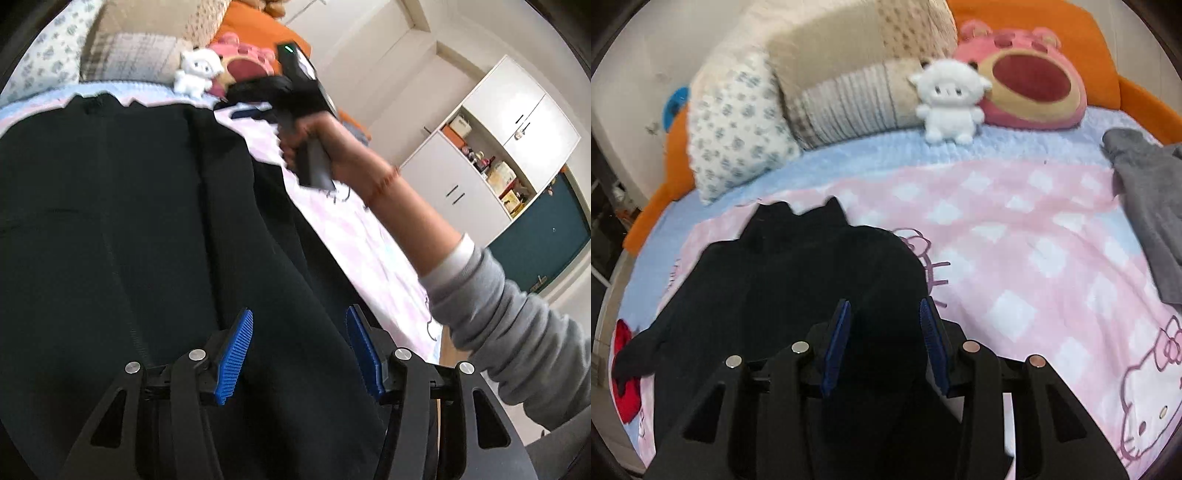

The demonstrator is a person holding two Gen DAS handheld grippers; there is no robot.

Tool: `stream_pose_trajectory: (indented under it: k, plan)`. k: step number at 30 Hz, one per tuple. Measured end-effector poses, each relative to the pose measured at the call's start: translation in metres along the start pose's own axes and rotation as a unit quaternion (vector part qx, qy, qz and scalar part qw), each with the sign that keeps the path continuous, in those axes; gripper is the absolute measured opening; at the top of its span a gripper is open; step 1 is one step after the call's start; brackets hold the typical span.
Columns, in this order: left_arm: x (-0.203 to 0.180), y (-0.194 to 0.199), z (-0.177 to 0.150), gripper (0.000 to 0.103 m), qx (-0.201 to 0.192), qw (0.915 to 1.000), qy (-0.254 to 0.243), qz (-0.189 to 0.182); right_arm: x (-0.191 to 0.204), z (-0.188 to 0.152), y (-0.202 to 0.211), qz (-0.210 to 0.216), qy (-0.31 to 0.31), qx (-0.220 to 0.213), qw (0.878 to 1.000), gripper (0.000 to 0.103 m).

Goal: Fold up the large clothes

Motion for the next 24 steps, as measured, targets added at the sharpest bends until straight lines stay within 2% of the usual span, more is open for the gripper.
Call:
stream_pose_trajectory:
  k: [2,3,4,8,12,15,17,19,20,22,23,24]
  plan:
    - [0.0,-0.014,0.0,0.056,0.012,0.9999,0.001,0.012,0.0,-0.002,-0.015,0.001,-0.006,0.018,1.0,0.028]
    - [0.0,-0.02,0.001,0.056,0.016,0.9998,0.003,0.014,0.001,-0.002,-0.017,0.004,-0.013,0.016,1.0,0.012]
    - [0.002,-0.022,-0.001,0.056,0.019,0.9997,0.007,0.016,0.002,-0.002,-0.014,0.002,-0.014,0.006,1.0,0.009]
    - [0.012,-0.021,-0.009,0.056,0.019,0.9994,0.018,0.024,0.028,0.008,0.0,0.008,0.015,-0.031,0.999,0.008]
    - [0.03,0.012,-0.014,0.056,-0.013,0.9981,0.045,0.041,0.056,0.011,-0.026,-0.012,0.036,-0.009,0.999,0.008]
    - [0.055,0.059,-0.024,0.057,-0.051,0.9925,0.079,0.078,0.066,0.003,-0.052,-0.045,0.053,0.023,0.997,0.012]
    - [0.08,0.105,-0.034,0.063,-0.079,0.9842,0.102,0.122,0.076,-0.007,-0.063,-0.057,0.079,0.042,0.994,0.031]
    - [0.101,0.151,-0.044,0.068,-0.104,0.973,0.122,0.166,0.088,-0.012,-0.056,-0.078,0.098,0.025,0.992,0.055]
    - [0.114,0.176,-0.051,0.069,-0.118,0.9648,0.134,0.193,0.097,-0.014,-0.046,-0.084,0.108,0.012,0.991,0.058]
    - [0.143,0.241,-0.071,0.072,-0.153,0.9399,0.18,0.247,0.111,-0.018,-0.027,-0.074,0.116,-0.006,0.99,0.059]
    - [0.159,0.279,-0.086,0.075,-0.175,0.9227,0.21,0.271,0.118,-0.019,-0.015,-0.068,0.121,-0.018,0.99,0.06]
    - [0.169,0.302,-0.096,0.075,-0.189,0.9117,0.227,0.285,0.13,-0.024,0.002,-0.059,0.134,-0.034,0.989,0.065]
Point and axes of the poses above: each gripper's, at about its wrist camera, not at the fingertips, and y roughly against the way its jaws point, x to its left, z to its top, the point moved 1 cm from there along -y, roughly the way its jaws point, and after that the axes turned 1 degree about x, right-handed, at the moved point
